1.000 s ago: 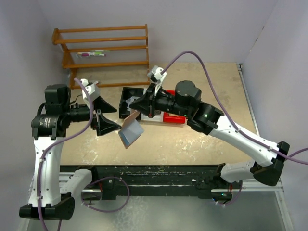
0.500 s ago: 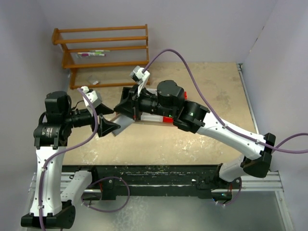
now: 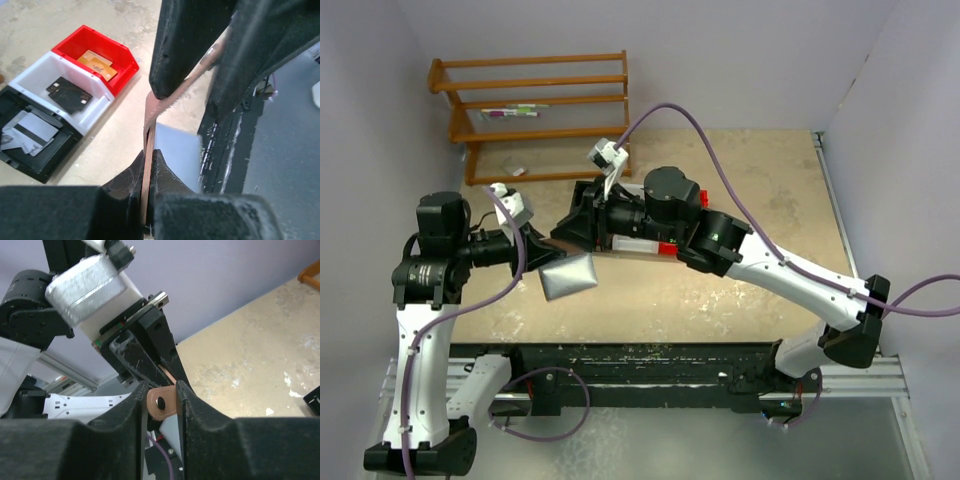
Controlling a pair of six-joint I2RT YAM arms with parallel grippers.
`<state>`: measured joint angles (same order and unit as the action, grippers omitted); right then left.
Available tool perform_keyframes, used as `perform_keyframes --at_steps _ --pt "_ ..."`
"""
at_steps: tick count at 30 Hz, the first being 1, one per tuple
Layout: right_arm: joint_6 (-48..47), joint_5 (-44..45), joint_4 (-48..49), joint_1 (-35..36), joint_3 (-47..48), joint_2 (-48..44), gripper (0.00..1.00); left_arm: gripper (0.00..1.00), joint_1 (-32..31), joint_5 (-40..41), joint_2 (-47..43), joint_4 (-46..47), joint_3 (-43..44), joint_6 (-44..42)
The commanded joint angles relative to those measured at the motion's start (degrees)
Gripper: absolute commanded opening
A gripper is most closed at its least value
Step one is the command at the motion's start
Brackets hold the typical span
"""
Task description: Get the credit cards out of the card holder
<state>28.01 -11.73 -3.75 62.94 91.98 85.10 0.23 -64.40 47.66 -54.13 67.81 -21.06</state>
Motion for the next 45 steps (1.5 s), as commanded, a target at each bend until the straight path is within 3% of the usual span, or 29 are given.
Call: perform_keyframes --at_steps 1,4,10,15,29,38,45 --pt "1.33 -1.85 4.91 -1.37 -2.59 -4.28 0.43 0.02 -0.14 -4.96 0.6 2.34 3.44 7.02" --pt "1.64 -2.67 5.34 -3.61 -5.73 -7.2 0.66 0.0 -0.14 -5.72 1.11 5.26 4.35 13.47" --pt "3.81 -4.99 10.66 -7.46 -18.27 -14.89 0.85 0.0 -0.13 -6.49 2.78 14.13 4.94 28.0" --pt "6.68 -6.93 19.49 -8.12 -30.83 -20.73 0.95 0.0 -0.14 -4.56 3.05 15.98 5.49 28.91" --pt "10.81 -13.92 33.54 -8.11 -42.26 -20.77 0.99 0.0 -0.12 -9.02 4.6 19.78 6.14 35.12" --pt "9.56 -9.34 40.36 -8.18 -50.11 -24.18 1.0 0.0 -0.14 -11.23 4.26 21.19 7.98 38.06" --pt "9.24 -10.52 42.61 -8.42 -46.56 -20.79 1.0 0.0 -0.14 -11.8 3.75 19.7 8.13 37.64"
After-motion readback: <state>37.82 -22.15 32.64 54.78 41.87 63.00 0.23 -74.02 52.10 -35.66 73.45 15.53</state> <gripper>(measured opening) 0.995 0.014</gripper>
